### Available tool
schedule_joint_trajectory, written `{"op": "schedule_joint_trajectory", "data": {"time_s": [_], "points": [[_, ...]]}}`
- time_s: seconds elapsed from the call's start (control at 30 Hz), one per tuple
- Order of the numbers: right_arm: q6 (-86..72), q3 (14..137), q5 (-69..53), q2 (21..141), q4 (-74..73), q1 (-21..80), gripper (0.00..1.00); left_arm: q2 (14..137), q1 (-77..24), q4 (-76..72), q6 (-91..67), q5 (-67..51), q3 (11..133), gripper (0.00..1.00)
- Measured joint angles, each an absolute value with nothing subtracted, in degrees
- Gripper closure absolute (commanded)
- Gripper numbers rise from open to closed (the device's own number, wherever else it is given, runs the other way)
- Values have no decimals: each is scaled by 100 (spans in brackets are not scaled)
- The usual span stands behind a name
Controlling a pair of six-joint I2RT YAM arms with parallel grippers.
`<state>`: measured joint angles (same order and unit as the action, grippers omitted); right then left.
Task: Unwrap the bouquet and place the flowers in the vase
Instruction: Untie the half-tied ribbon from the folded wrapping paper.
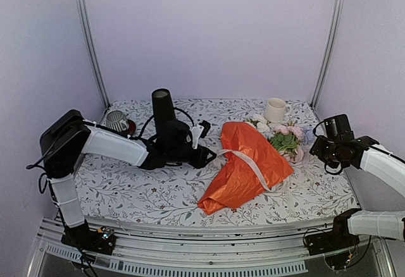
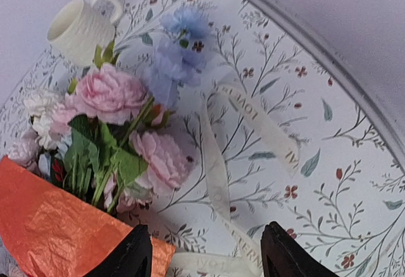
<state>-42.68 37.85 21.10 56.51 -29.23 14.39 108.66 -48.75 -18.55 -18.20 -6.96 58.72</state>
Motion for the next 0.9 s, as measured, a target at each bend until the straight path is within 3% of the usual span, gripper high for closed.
{"op": "schedule_joint_trajectory", "data": {"time_s": [0.23, 0.4, 0.47, 0.7, 0.9], "points": [[-4792, 4010, 1505, 6023, -3625, 2080, 37, 10499, -5321, -1758, -1286, -506, 6010, 52], [-4978, 3999, 1516, 5800, -3640, 2176, 35, 10567, -6163, -1306, -607, -290, 6812, 49], [-5004, 3988, 1636, 5662, -3621, 2176, 35, 10624, -6414, -1155, -384, -272, 7137, 43], [-4829, 3968, 1938, 5690, -3380, 1763, 35, 11157, -6984, -707, 113, -320, 7898, 43], [-4501, 3846, 1920, 5743, -2816, 1260, 36, 12416, -7247, -30, 244, -412, 9137, 42]]}}
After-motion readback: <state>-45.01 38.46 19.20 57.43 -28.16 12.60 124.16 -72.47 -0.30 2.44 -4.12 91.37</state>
